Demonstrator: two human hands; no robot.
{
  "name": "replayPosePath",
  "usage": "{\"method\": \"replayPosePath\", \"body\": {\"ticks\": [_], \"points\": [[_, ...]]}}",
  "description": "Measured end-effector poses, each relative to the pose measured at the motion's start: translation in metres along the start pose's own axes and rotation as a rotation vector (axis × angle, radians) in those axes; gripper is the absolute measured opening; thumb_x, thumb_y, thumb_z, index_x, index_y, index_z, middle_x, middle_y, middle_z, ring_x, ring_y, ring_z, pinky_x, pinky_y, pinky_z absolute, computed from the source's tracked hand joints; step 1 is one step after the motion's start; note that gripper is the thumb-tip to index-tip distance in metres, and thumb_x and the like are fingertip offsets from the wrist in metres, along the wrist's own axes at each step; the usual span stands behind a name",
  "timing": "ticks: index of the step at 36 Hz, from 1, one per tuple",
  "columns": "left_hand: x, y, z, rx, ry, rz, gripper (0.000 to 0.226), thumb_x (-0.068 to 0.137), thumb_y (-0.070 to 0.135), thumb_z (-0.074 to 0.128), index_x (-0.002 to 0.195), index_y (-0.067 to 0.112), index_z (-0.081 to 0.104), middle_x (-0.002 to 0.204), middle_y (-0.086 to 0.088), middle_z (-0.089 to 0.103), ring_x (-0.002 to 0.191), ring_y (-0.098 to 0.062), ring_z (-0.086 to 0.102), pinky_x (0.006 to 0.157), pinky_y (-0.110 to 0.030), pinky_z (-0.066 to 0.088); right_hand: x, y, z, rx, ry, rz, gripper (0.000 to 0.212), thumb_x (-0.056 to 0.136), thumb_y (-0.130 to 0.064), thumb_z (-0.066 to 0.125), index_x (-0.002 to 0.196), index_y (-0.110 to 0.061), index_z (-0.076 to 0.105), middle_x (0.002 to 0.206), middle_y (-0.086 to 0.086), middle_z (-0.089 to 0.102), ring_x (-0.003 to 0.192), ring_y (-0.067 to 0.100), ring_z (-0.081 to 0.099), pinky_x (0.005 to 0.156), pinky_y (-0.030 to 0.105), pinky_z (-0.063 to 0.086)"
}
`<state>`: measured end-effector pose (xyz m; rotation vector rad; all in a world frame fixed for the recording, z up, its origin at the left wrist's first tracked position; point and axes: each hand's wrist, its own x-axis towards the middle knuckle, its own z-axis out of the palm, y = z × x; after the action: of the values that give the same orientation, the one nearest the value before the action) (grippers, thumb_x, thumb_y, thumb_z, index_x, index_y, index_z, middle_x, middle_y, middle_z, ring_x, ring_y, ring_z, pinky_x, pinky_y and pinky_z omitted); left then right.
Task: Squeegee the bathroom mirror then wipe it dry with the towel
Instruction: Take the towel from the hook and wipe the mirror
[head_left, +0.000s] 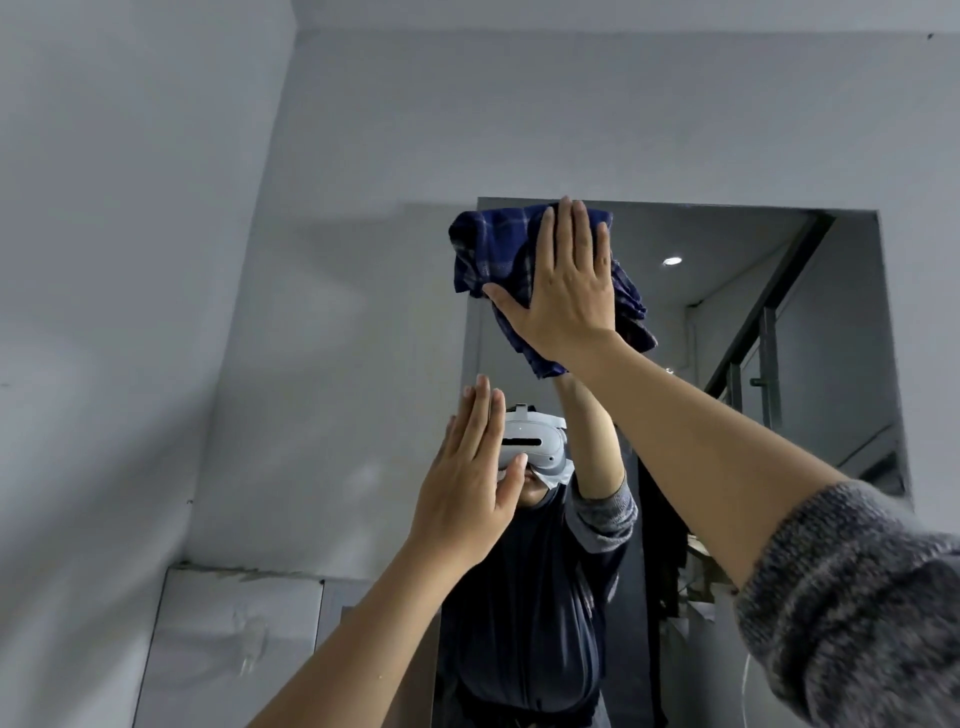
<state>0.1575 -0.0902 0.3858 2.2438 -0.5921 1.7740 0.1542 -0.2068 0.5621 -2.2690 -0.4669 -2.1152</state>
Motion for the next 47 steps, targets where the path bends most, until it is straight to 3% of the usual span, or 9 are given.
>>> {"method": "replayPosePath", "body": {"ticks": [7, 16, 19, 24, 28, 30, 33, 37, 47], "points": [[0.000, 0.000, 0.002, 0.071, -0.008, 0.003, 0.067, 0.096, 0.036, 0.036, 0.147, 0.009, 0.000, 0.156, -0.006, -0.009, 0.142, -0.013, -0.012, 0.116, -0.030, 0.002, 0.013, 0.047, -0.013, -0.048, -0.007, -0.114, 0.098, 0.084, -0.072, 0.028, 0.147, 0.000, 0.008, 0.157, 0.018, 0.007, 0.145, 0.030, 0.006, 0.119, 0.041, 0.002], [0.000, 0.001, 0.002, 0.090, -0.015, -0.013, 0.065, 0.095, 0.042, 0.023, 0.147, 0.008, 0.005, 0.156, -0.006, -0.004, 0.143, -0.014, -0.008, 0.116, -0.031, 0.007, -0.015, 0.174, -0.033, -0.053, 0.038, 0.334, 0.095, 0.086, -0.070, 0.025, 0.147, 0.000, 0.004, 0.157, 0.020, 0.002, 0.145, 0.030, 0.000, 0.118, 0.042, -0.002], [-0.001, 0.003, 0.004, 0.101, -0.018, -0.021, 0.065, 0.094, 0.043, 0.017, 0.147, 0.008, 0.002, 0.156, -0.006, -0.008, 0.143, -0.015, -0.009, 0.117, -0.029, 0.003, -0.038, 0.201, -0.038, -0.019, 0.034, 0.497, 0.096, 0.086, -0.070, 0.024, 0.147, 0.000, 0.001, 0.157, 0.019, -0.002, 0.145, 0.028, -0.004, 0.118, 0.043, -0.004], [-0.001, 0.006, 0.007, 0.090, -0.005, -0.064, 0.063, 0.095, 0.042, 0.015, 0.146, 0.011, -0.002, 0.156, -0.005, -0.007, 0.143, -0.015, -0.009, 0.117, -0.028, -0.002, -0.064, 0.198, -0.035, 0.051, 0.079, 0.671, 0.095, 0.087, -0.066, 0.029, 0.146, 0.002, 0.001, 0.157, 0.020, 0.000, 0.145, 0.029, -0.002, 0.118, 0.042, -0.004], [-0.004, 0.009, 0.012, 0.058, -0.008, -0.109, 0.062, 0.095, 0.047, 0.005, 0.146, 0.013, -0.005, 0.156, -0.006, -0.008, 0.144, -0.018, -0.008, 0.118, -0.035, 0.002, -0.073, 0.167, -0.028, 0.107, 0.126, 0.857, 0.093, 0.087, -0.063, 0.032, 0.146, 0.002, 0.002, 0.157, 0.019, 0.000, 0.145, 0.029, -0.002, 0.118, 0.044, -0.004], [-0.010, 0.014, 0.010, 0.044, -0.020, -0.117, 0.065, 0.093, 0.052, 0.002, 0.146, 0.014, -0.007, 0.156, -0.005, -0.010, 0.143, -0.016, -0.011, 0.118, -0.031, -0.002, -0.077, 0.148, -0.024, 0.114, 0.123, 0.885, 0.093, 0.087, -0.061, 0.033, 0.146, 0.002, 0.002, 0.157, 0.019, -0.001, 0.145, 0.029, -0.003, 0.117, 0.045, -0.005], [-0.025, 0.022, 0.005, 0.010, -0.060, -0.116, 0.067, 0.093, 0.053, 0.009, 0.145, 0.015, -0.011, 0.154, -0.003, -0.018, 0.141, -0.012, -0.018, 0.115, -0.026, -0.008, -0.077, 0.120, -0.017, 0.117, 0.111, 0.861, 0.093, 0.087, -0.061, 0.034, 0.146, 0.003, 0.000, 0.157, 0.019, -0.003, 0.145, 0.029, -0.005, 0.117, 0.045, -0.006], [-0.048, 0.026, 0.010, 0.034, -0.097, -0.092, 0.071, 0.096, 0.039, 0.036, 0.147, 0.009, -0.002, 0.155, -0.007, -0.012, 0.143, -0.015, -0.012, 0.117, -0.031, 0.001, -0.063, 0.085, -0.013, 0.123, 0.091, 0.784, 0.094, 0.088, -0.062, 0.033, 0.146, 0.003, -0.001, 0.157, 0.019, -0.004, 0.145, 0.030, -0.006, 0.115, 0.044, -0.009], [-0.063, 0.031, 0.013, 0.010, -0.087, -0.107, 0.071, 0.095, 0.039, 0.036, 0.146, 0.013, -0.007, 0.154, -0.003, -0.017, 0.142, -0.012, -0.016, 0.114, -0.022, -0.009, -0.030, 0.022, -0.005, 0.076, 0.023, 0.284, 0.089, 0.089, -0.063, 0.025, 0.146, 0.000, 0.000, 0.157, 0.018, -0.002, 0.145, 0.030, -0.005, 0.116, 0.044, -0.008]]}}
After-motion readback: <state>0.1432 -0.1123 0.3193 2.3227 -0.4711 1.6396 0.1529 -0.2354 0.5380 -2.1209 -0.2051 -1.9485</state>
